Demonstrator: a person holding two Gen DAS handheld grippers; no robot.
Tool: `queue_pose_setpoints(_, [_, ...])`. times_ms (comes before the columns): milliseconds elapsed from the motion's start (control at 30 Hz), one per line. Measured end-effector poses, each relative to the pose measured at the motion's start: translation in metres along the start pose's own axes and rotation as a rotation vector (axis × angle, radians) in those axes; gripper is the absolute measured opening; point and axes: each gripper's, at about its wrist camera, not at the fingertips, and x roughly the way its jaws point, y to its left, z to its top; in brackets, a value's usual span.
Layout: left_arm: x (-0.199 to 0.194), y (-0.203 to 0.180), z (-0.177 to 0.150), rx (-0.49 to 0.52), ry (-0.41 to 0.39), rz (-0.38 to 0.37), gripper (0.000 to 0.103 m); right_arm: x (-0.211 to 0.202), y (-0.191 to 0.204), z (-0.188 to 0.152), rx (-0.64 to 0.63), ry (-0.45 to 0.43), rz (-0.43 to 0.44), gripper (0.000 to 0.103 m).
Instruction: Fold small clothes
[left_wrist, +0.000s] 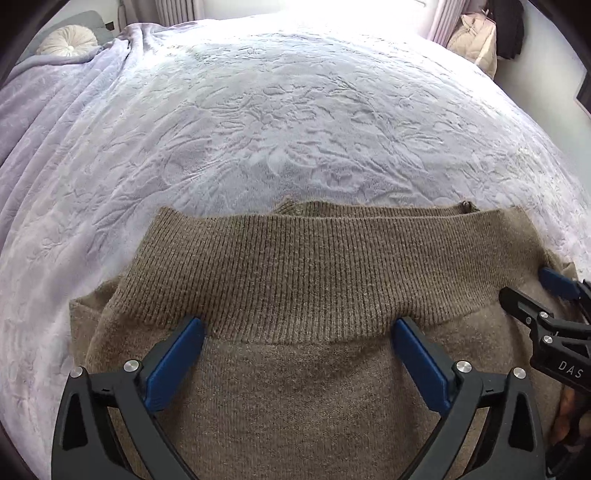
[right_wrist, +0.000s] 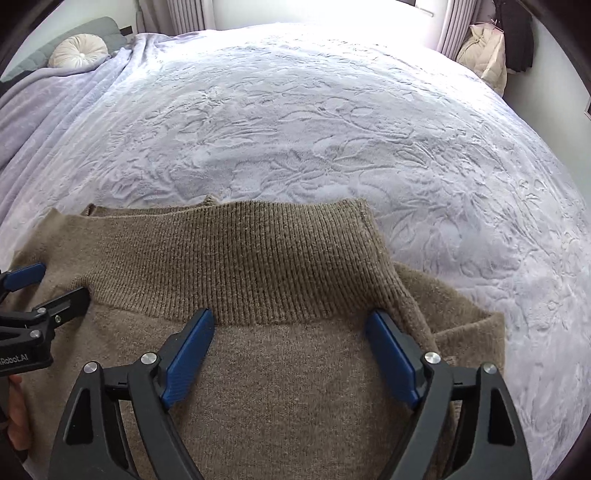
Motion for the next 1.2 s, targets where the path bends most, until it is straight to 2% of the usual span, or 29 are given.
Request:
queue_pose_setpoints(67, [-0.017, 0.002, -0.004, -0.02, -0.029, 0.022, 0.102, -0.011, -0.002, -0.001, 0.017, -0.007, -0.003, 0.088])
queue_pose_setpoints(167, [-0.045, 0.006, -0.021, -0.024, -0.095, 0.007, 0.102, -0.043, -0.004, -0.016, 0.041, -0.089, 0.006, 0.088])
queue_pose_setpoints(267, [-0.048, 0.016, -0.032, -0.055, -0.085, 0.007, 0.102, -0.056, -0.001, -0.035, 0.016, -0.103, 0.04, 0.088])
queue_pose_setpoints(367, [-0.026, 0.029, -0.037, -0.079, -0.013, 0.052, 0.102, -0.038, -0.007, -0.044, 0.013, -0.049, -0.029, 0.088])
queue_pose_setpoints(433, [-0.03, 0.031, -0.041, -0.083, -0.014, 0.041, 0.102, -0.035, -0.014, -0.044, 0.045, -0.044, -0.011, 0.088])
queue_pose_setpoints(500, [-0.046, 0.032, -0.043, -0.085, -0.038, 0.04, 0.102, -0.051, -0.012, -0.043, 0.059, -0.044, -0.015, 0.088])
queue_pose_setpoints(600, [-0.081, 0.05, -0.059, -0.098, -0.115, -0.013, 0.102, -0.087, -0.008, -0.051, 0.039, -0.133, 0.006, 0.088])
queue_pose_setpoints(667, [-0.092, 0.072, -0.073, -0.139, -0.134, -0.031, 0.102, -0.105, -0.006, -0.059, 0.02, -0.174, 0.007, 0.088])
queue_pose_setpoints(800, [-0.088, 0.126, -0.092, -0.275, -0.096, -0.059, 0.102, -0.115, 0.002, -0.076, -0.007, -0.19, 0.018, 0.088])
queue_pose_setpoints(900, [-0.075, 0.139, -0.099, -0.336, -0.048, -0.191, 0.102, -0.108, 0.014, -0.083, -0.024, -0.171, 0.043, 0.088])
queue_pose_setpoints(933, [-0.07, 0.138, -0.099, -0.329, -0.04, -0.208, 0.102, -0.105, 0.02, -0.085, -0.033, -0.157, 0.053, 0.088])
queue_pose_setpoints(1000, [-0.063, 0.124, -0.097, -0.281, -0.023, -0.182, 0.102, -0.098, 0.034, -0.088, -0.062, -0.132, 0.071, 0.088])
queue_pose_setpoints(1200, [-0.035, 0.088, -0.082, -0.178, 0.037, -0.178, 0.102, -0.087, 0.064, -0.094, -0.135, -0.112, 0.088, 0.088])
